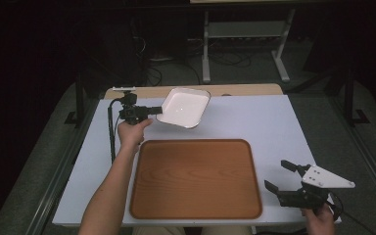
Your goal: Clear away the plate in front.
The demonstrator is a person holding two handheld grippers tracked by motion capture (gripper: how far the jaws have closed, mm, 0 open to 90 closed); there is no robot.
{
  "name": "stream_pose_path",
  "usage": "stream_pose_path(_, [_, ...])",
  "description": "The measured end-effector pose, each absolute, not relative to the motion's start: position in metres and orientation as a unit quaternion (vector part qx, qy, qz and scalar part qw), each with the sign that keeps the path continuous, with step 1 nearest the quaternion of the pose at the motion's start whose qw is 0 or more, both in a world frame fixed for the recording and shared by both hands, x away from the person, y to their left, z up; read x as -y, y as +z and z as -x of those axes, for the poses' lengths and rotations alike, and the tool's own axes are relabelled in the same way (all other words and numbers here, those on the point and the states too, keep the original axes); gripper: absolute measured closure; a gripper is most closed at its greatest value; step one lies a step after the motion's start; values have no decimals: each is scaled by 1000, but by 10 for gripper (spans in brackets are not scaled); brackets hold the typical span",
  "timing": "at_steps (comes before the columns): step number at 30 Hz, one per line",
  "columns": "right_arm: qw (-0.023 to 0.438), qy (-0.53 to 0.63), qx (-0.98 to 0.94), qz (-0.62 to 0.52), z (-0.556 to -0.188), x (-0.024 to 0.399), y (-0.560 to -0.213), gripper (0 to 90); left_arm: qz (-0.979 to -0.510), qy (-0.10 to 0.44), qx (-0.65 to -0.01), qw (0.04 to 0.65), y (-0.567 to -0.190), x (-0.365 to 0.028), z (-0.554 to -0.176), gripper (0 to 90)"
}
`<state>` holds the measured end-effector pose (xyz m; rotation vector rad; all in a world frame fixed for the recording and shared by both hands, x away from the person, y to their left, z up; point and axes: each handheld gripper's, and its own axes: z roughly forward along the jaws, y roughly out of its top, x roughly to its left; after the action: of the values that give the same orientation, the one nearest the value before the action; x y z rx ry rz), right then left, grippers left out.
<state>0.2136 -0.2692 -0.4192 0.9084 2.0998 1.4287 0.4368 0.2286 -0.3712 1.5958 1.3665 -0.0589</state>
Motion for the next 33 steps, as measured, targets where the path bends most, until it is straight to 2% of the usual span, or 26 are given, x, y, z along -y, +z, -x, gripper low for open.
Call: stream_pose_path(33, [222, 511, -761, -333, -213, 268, -419, 125, -658, -23, -562, 501, -370, -253, -384, 892])
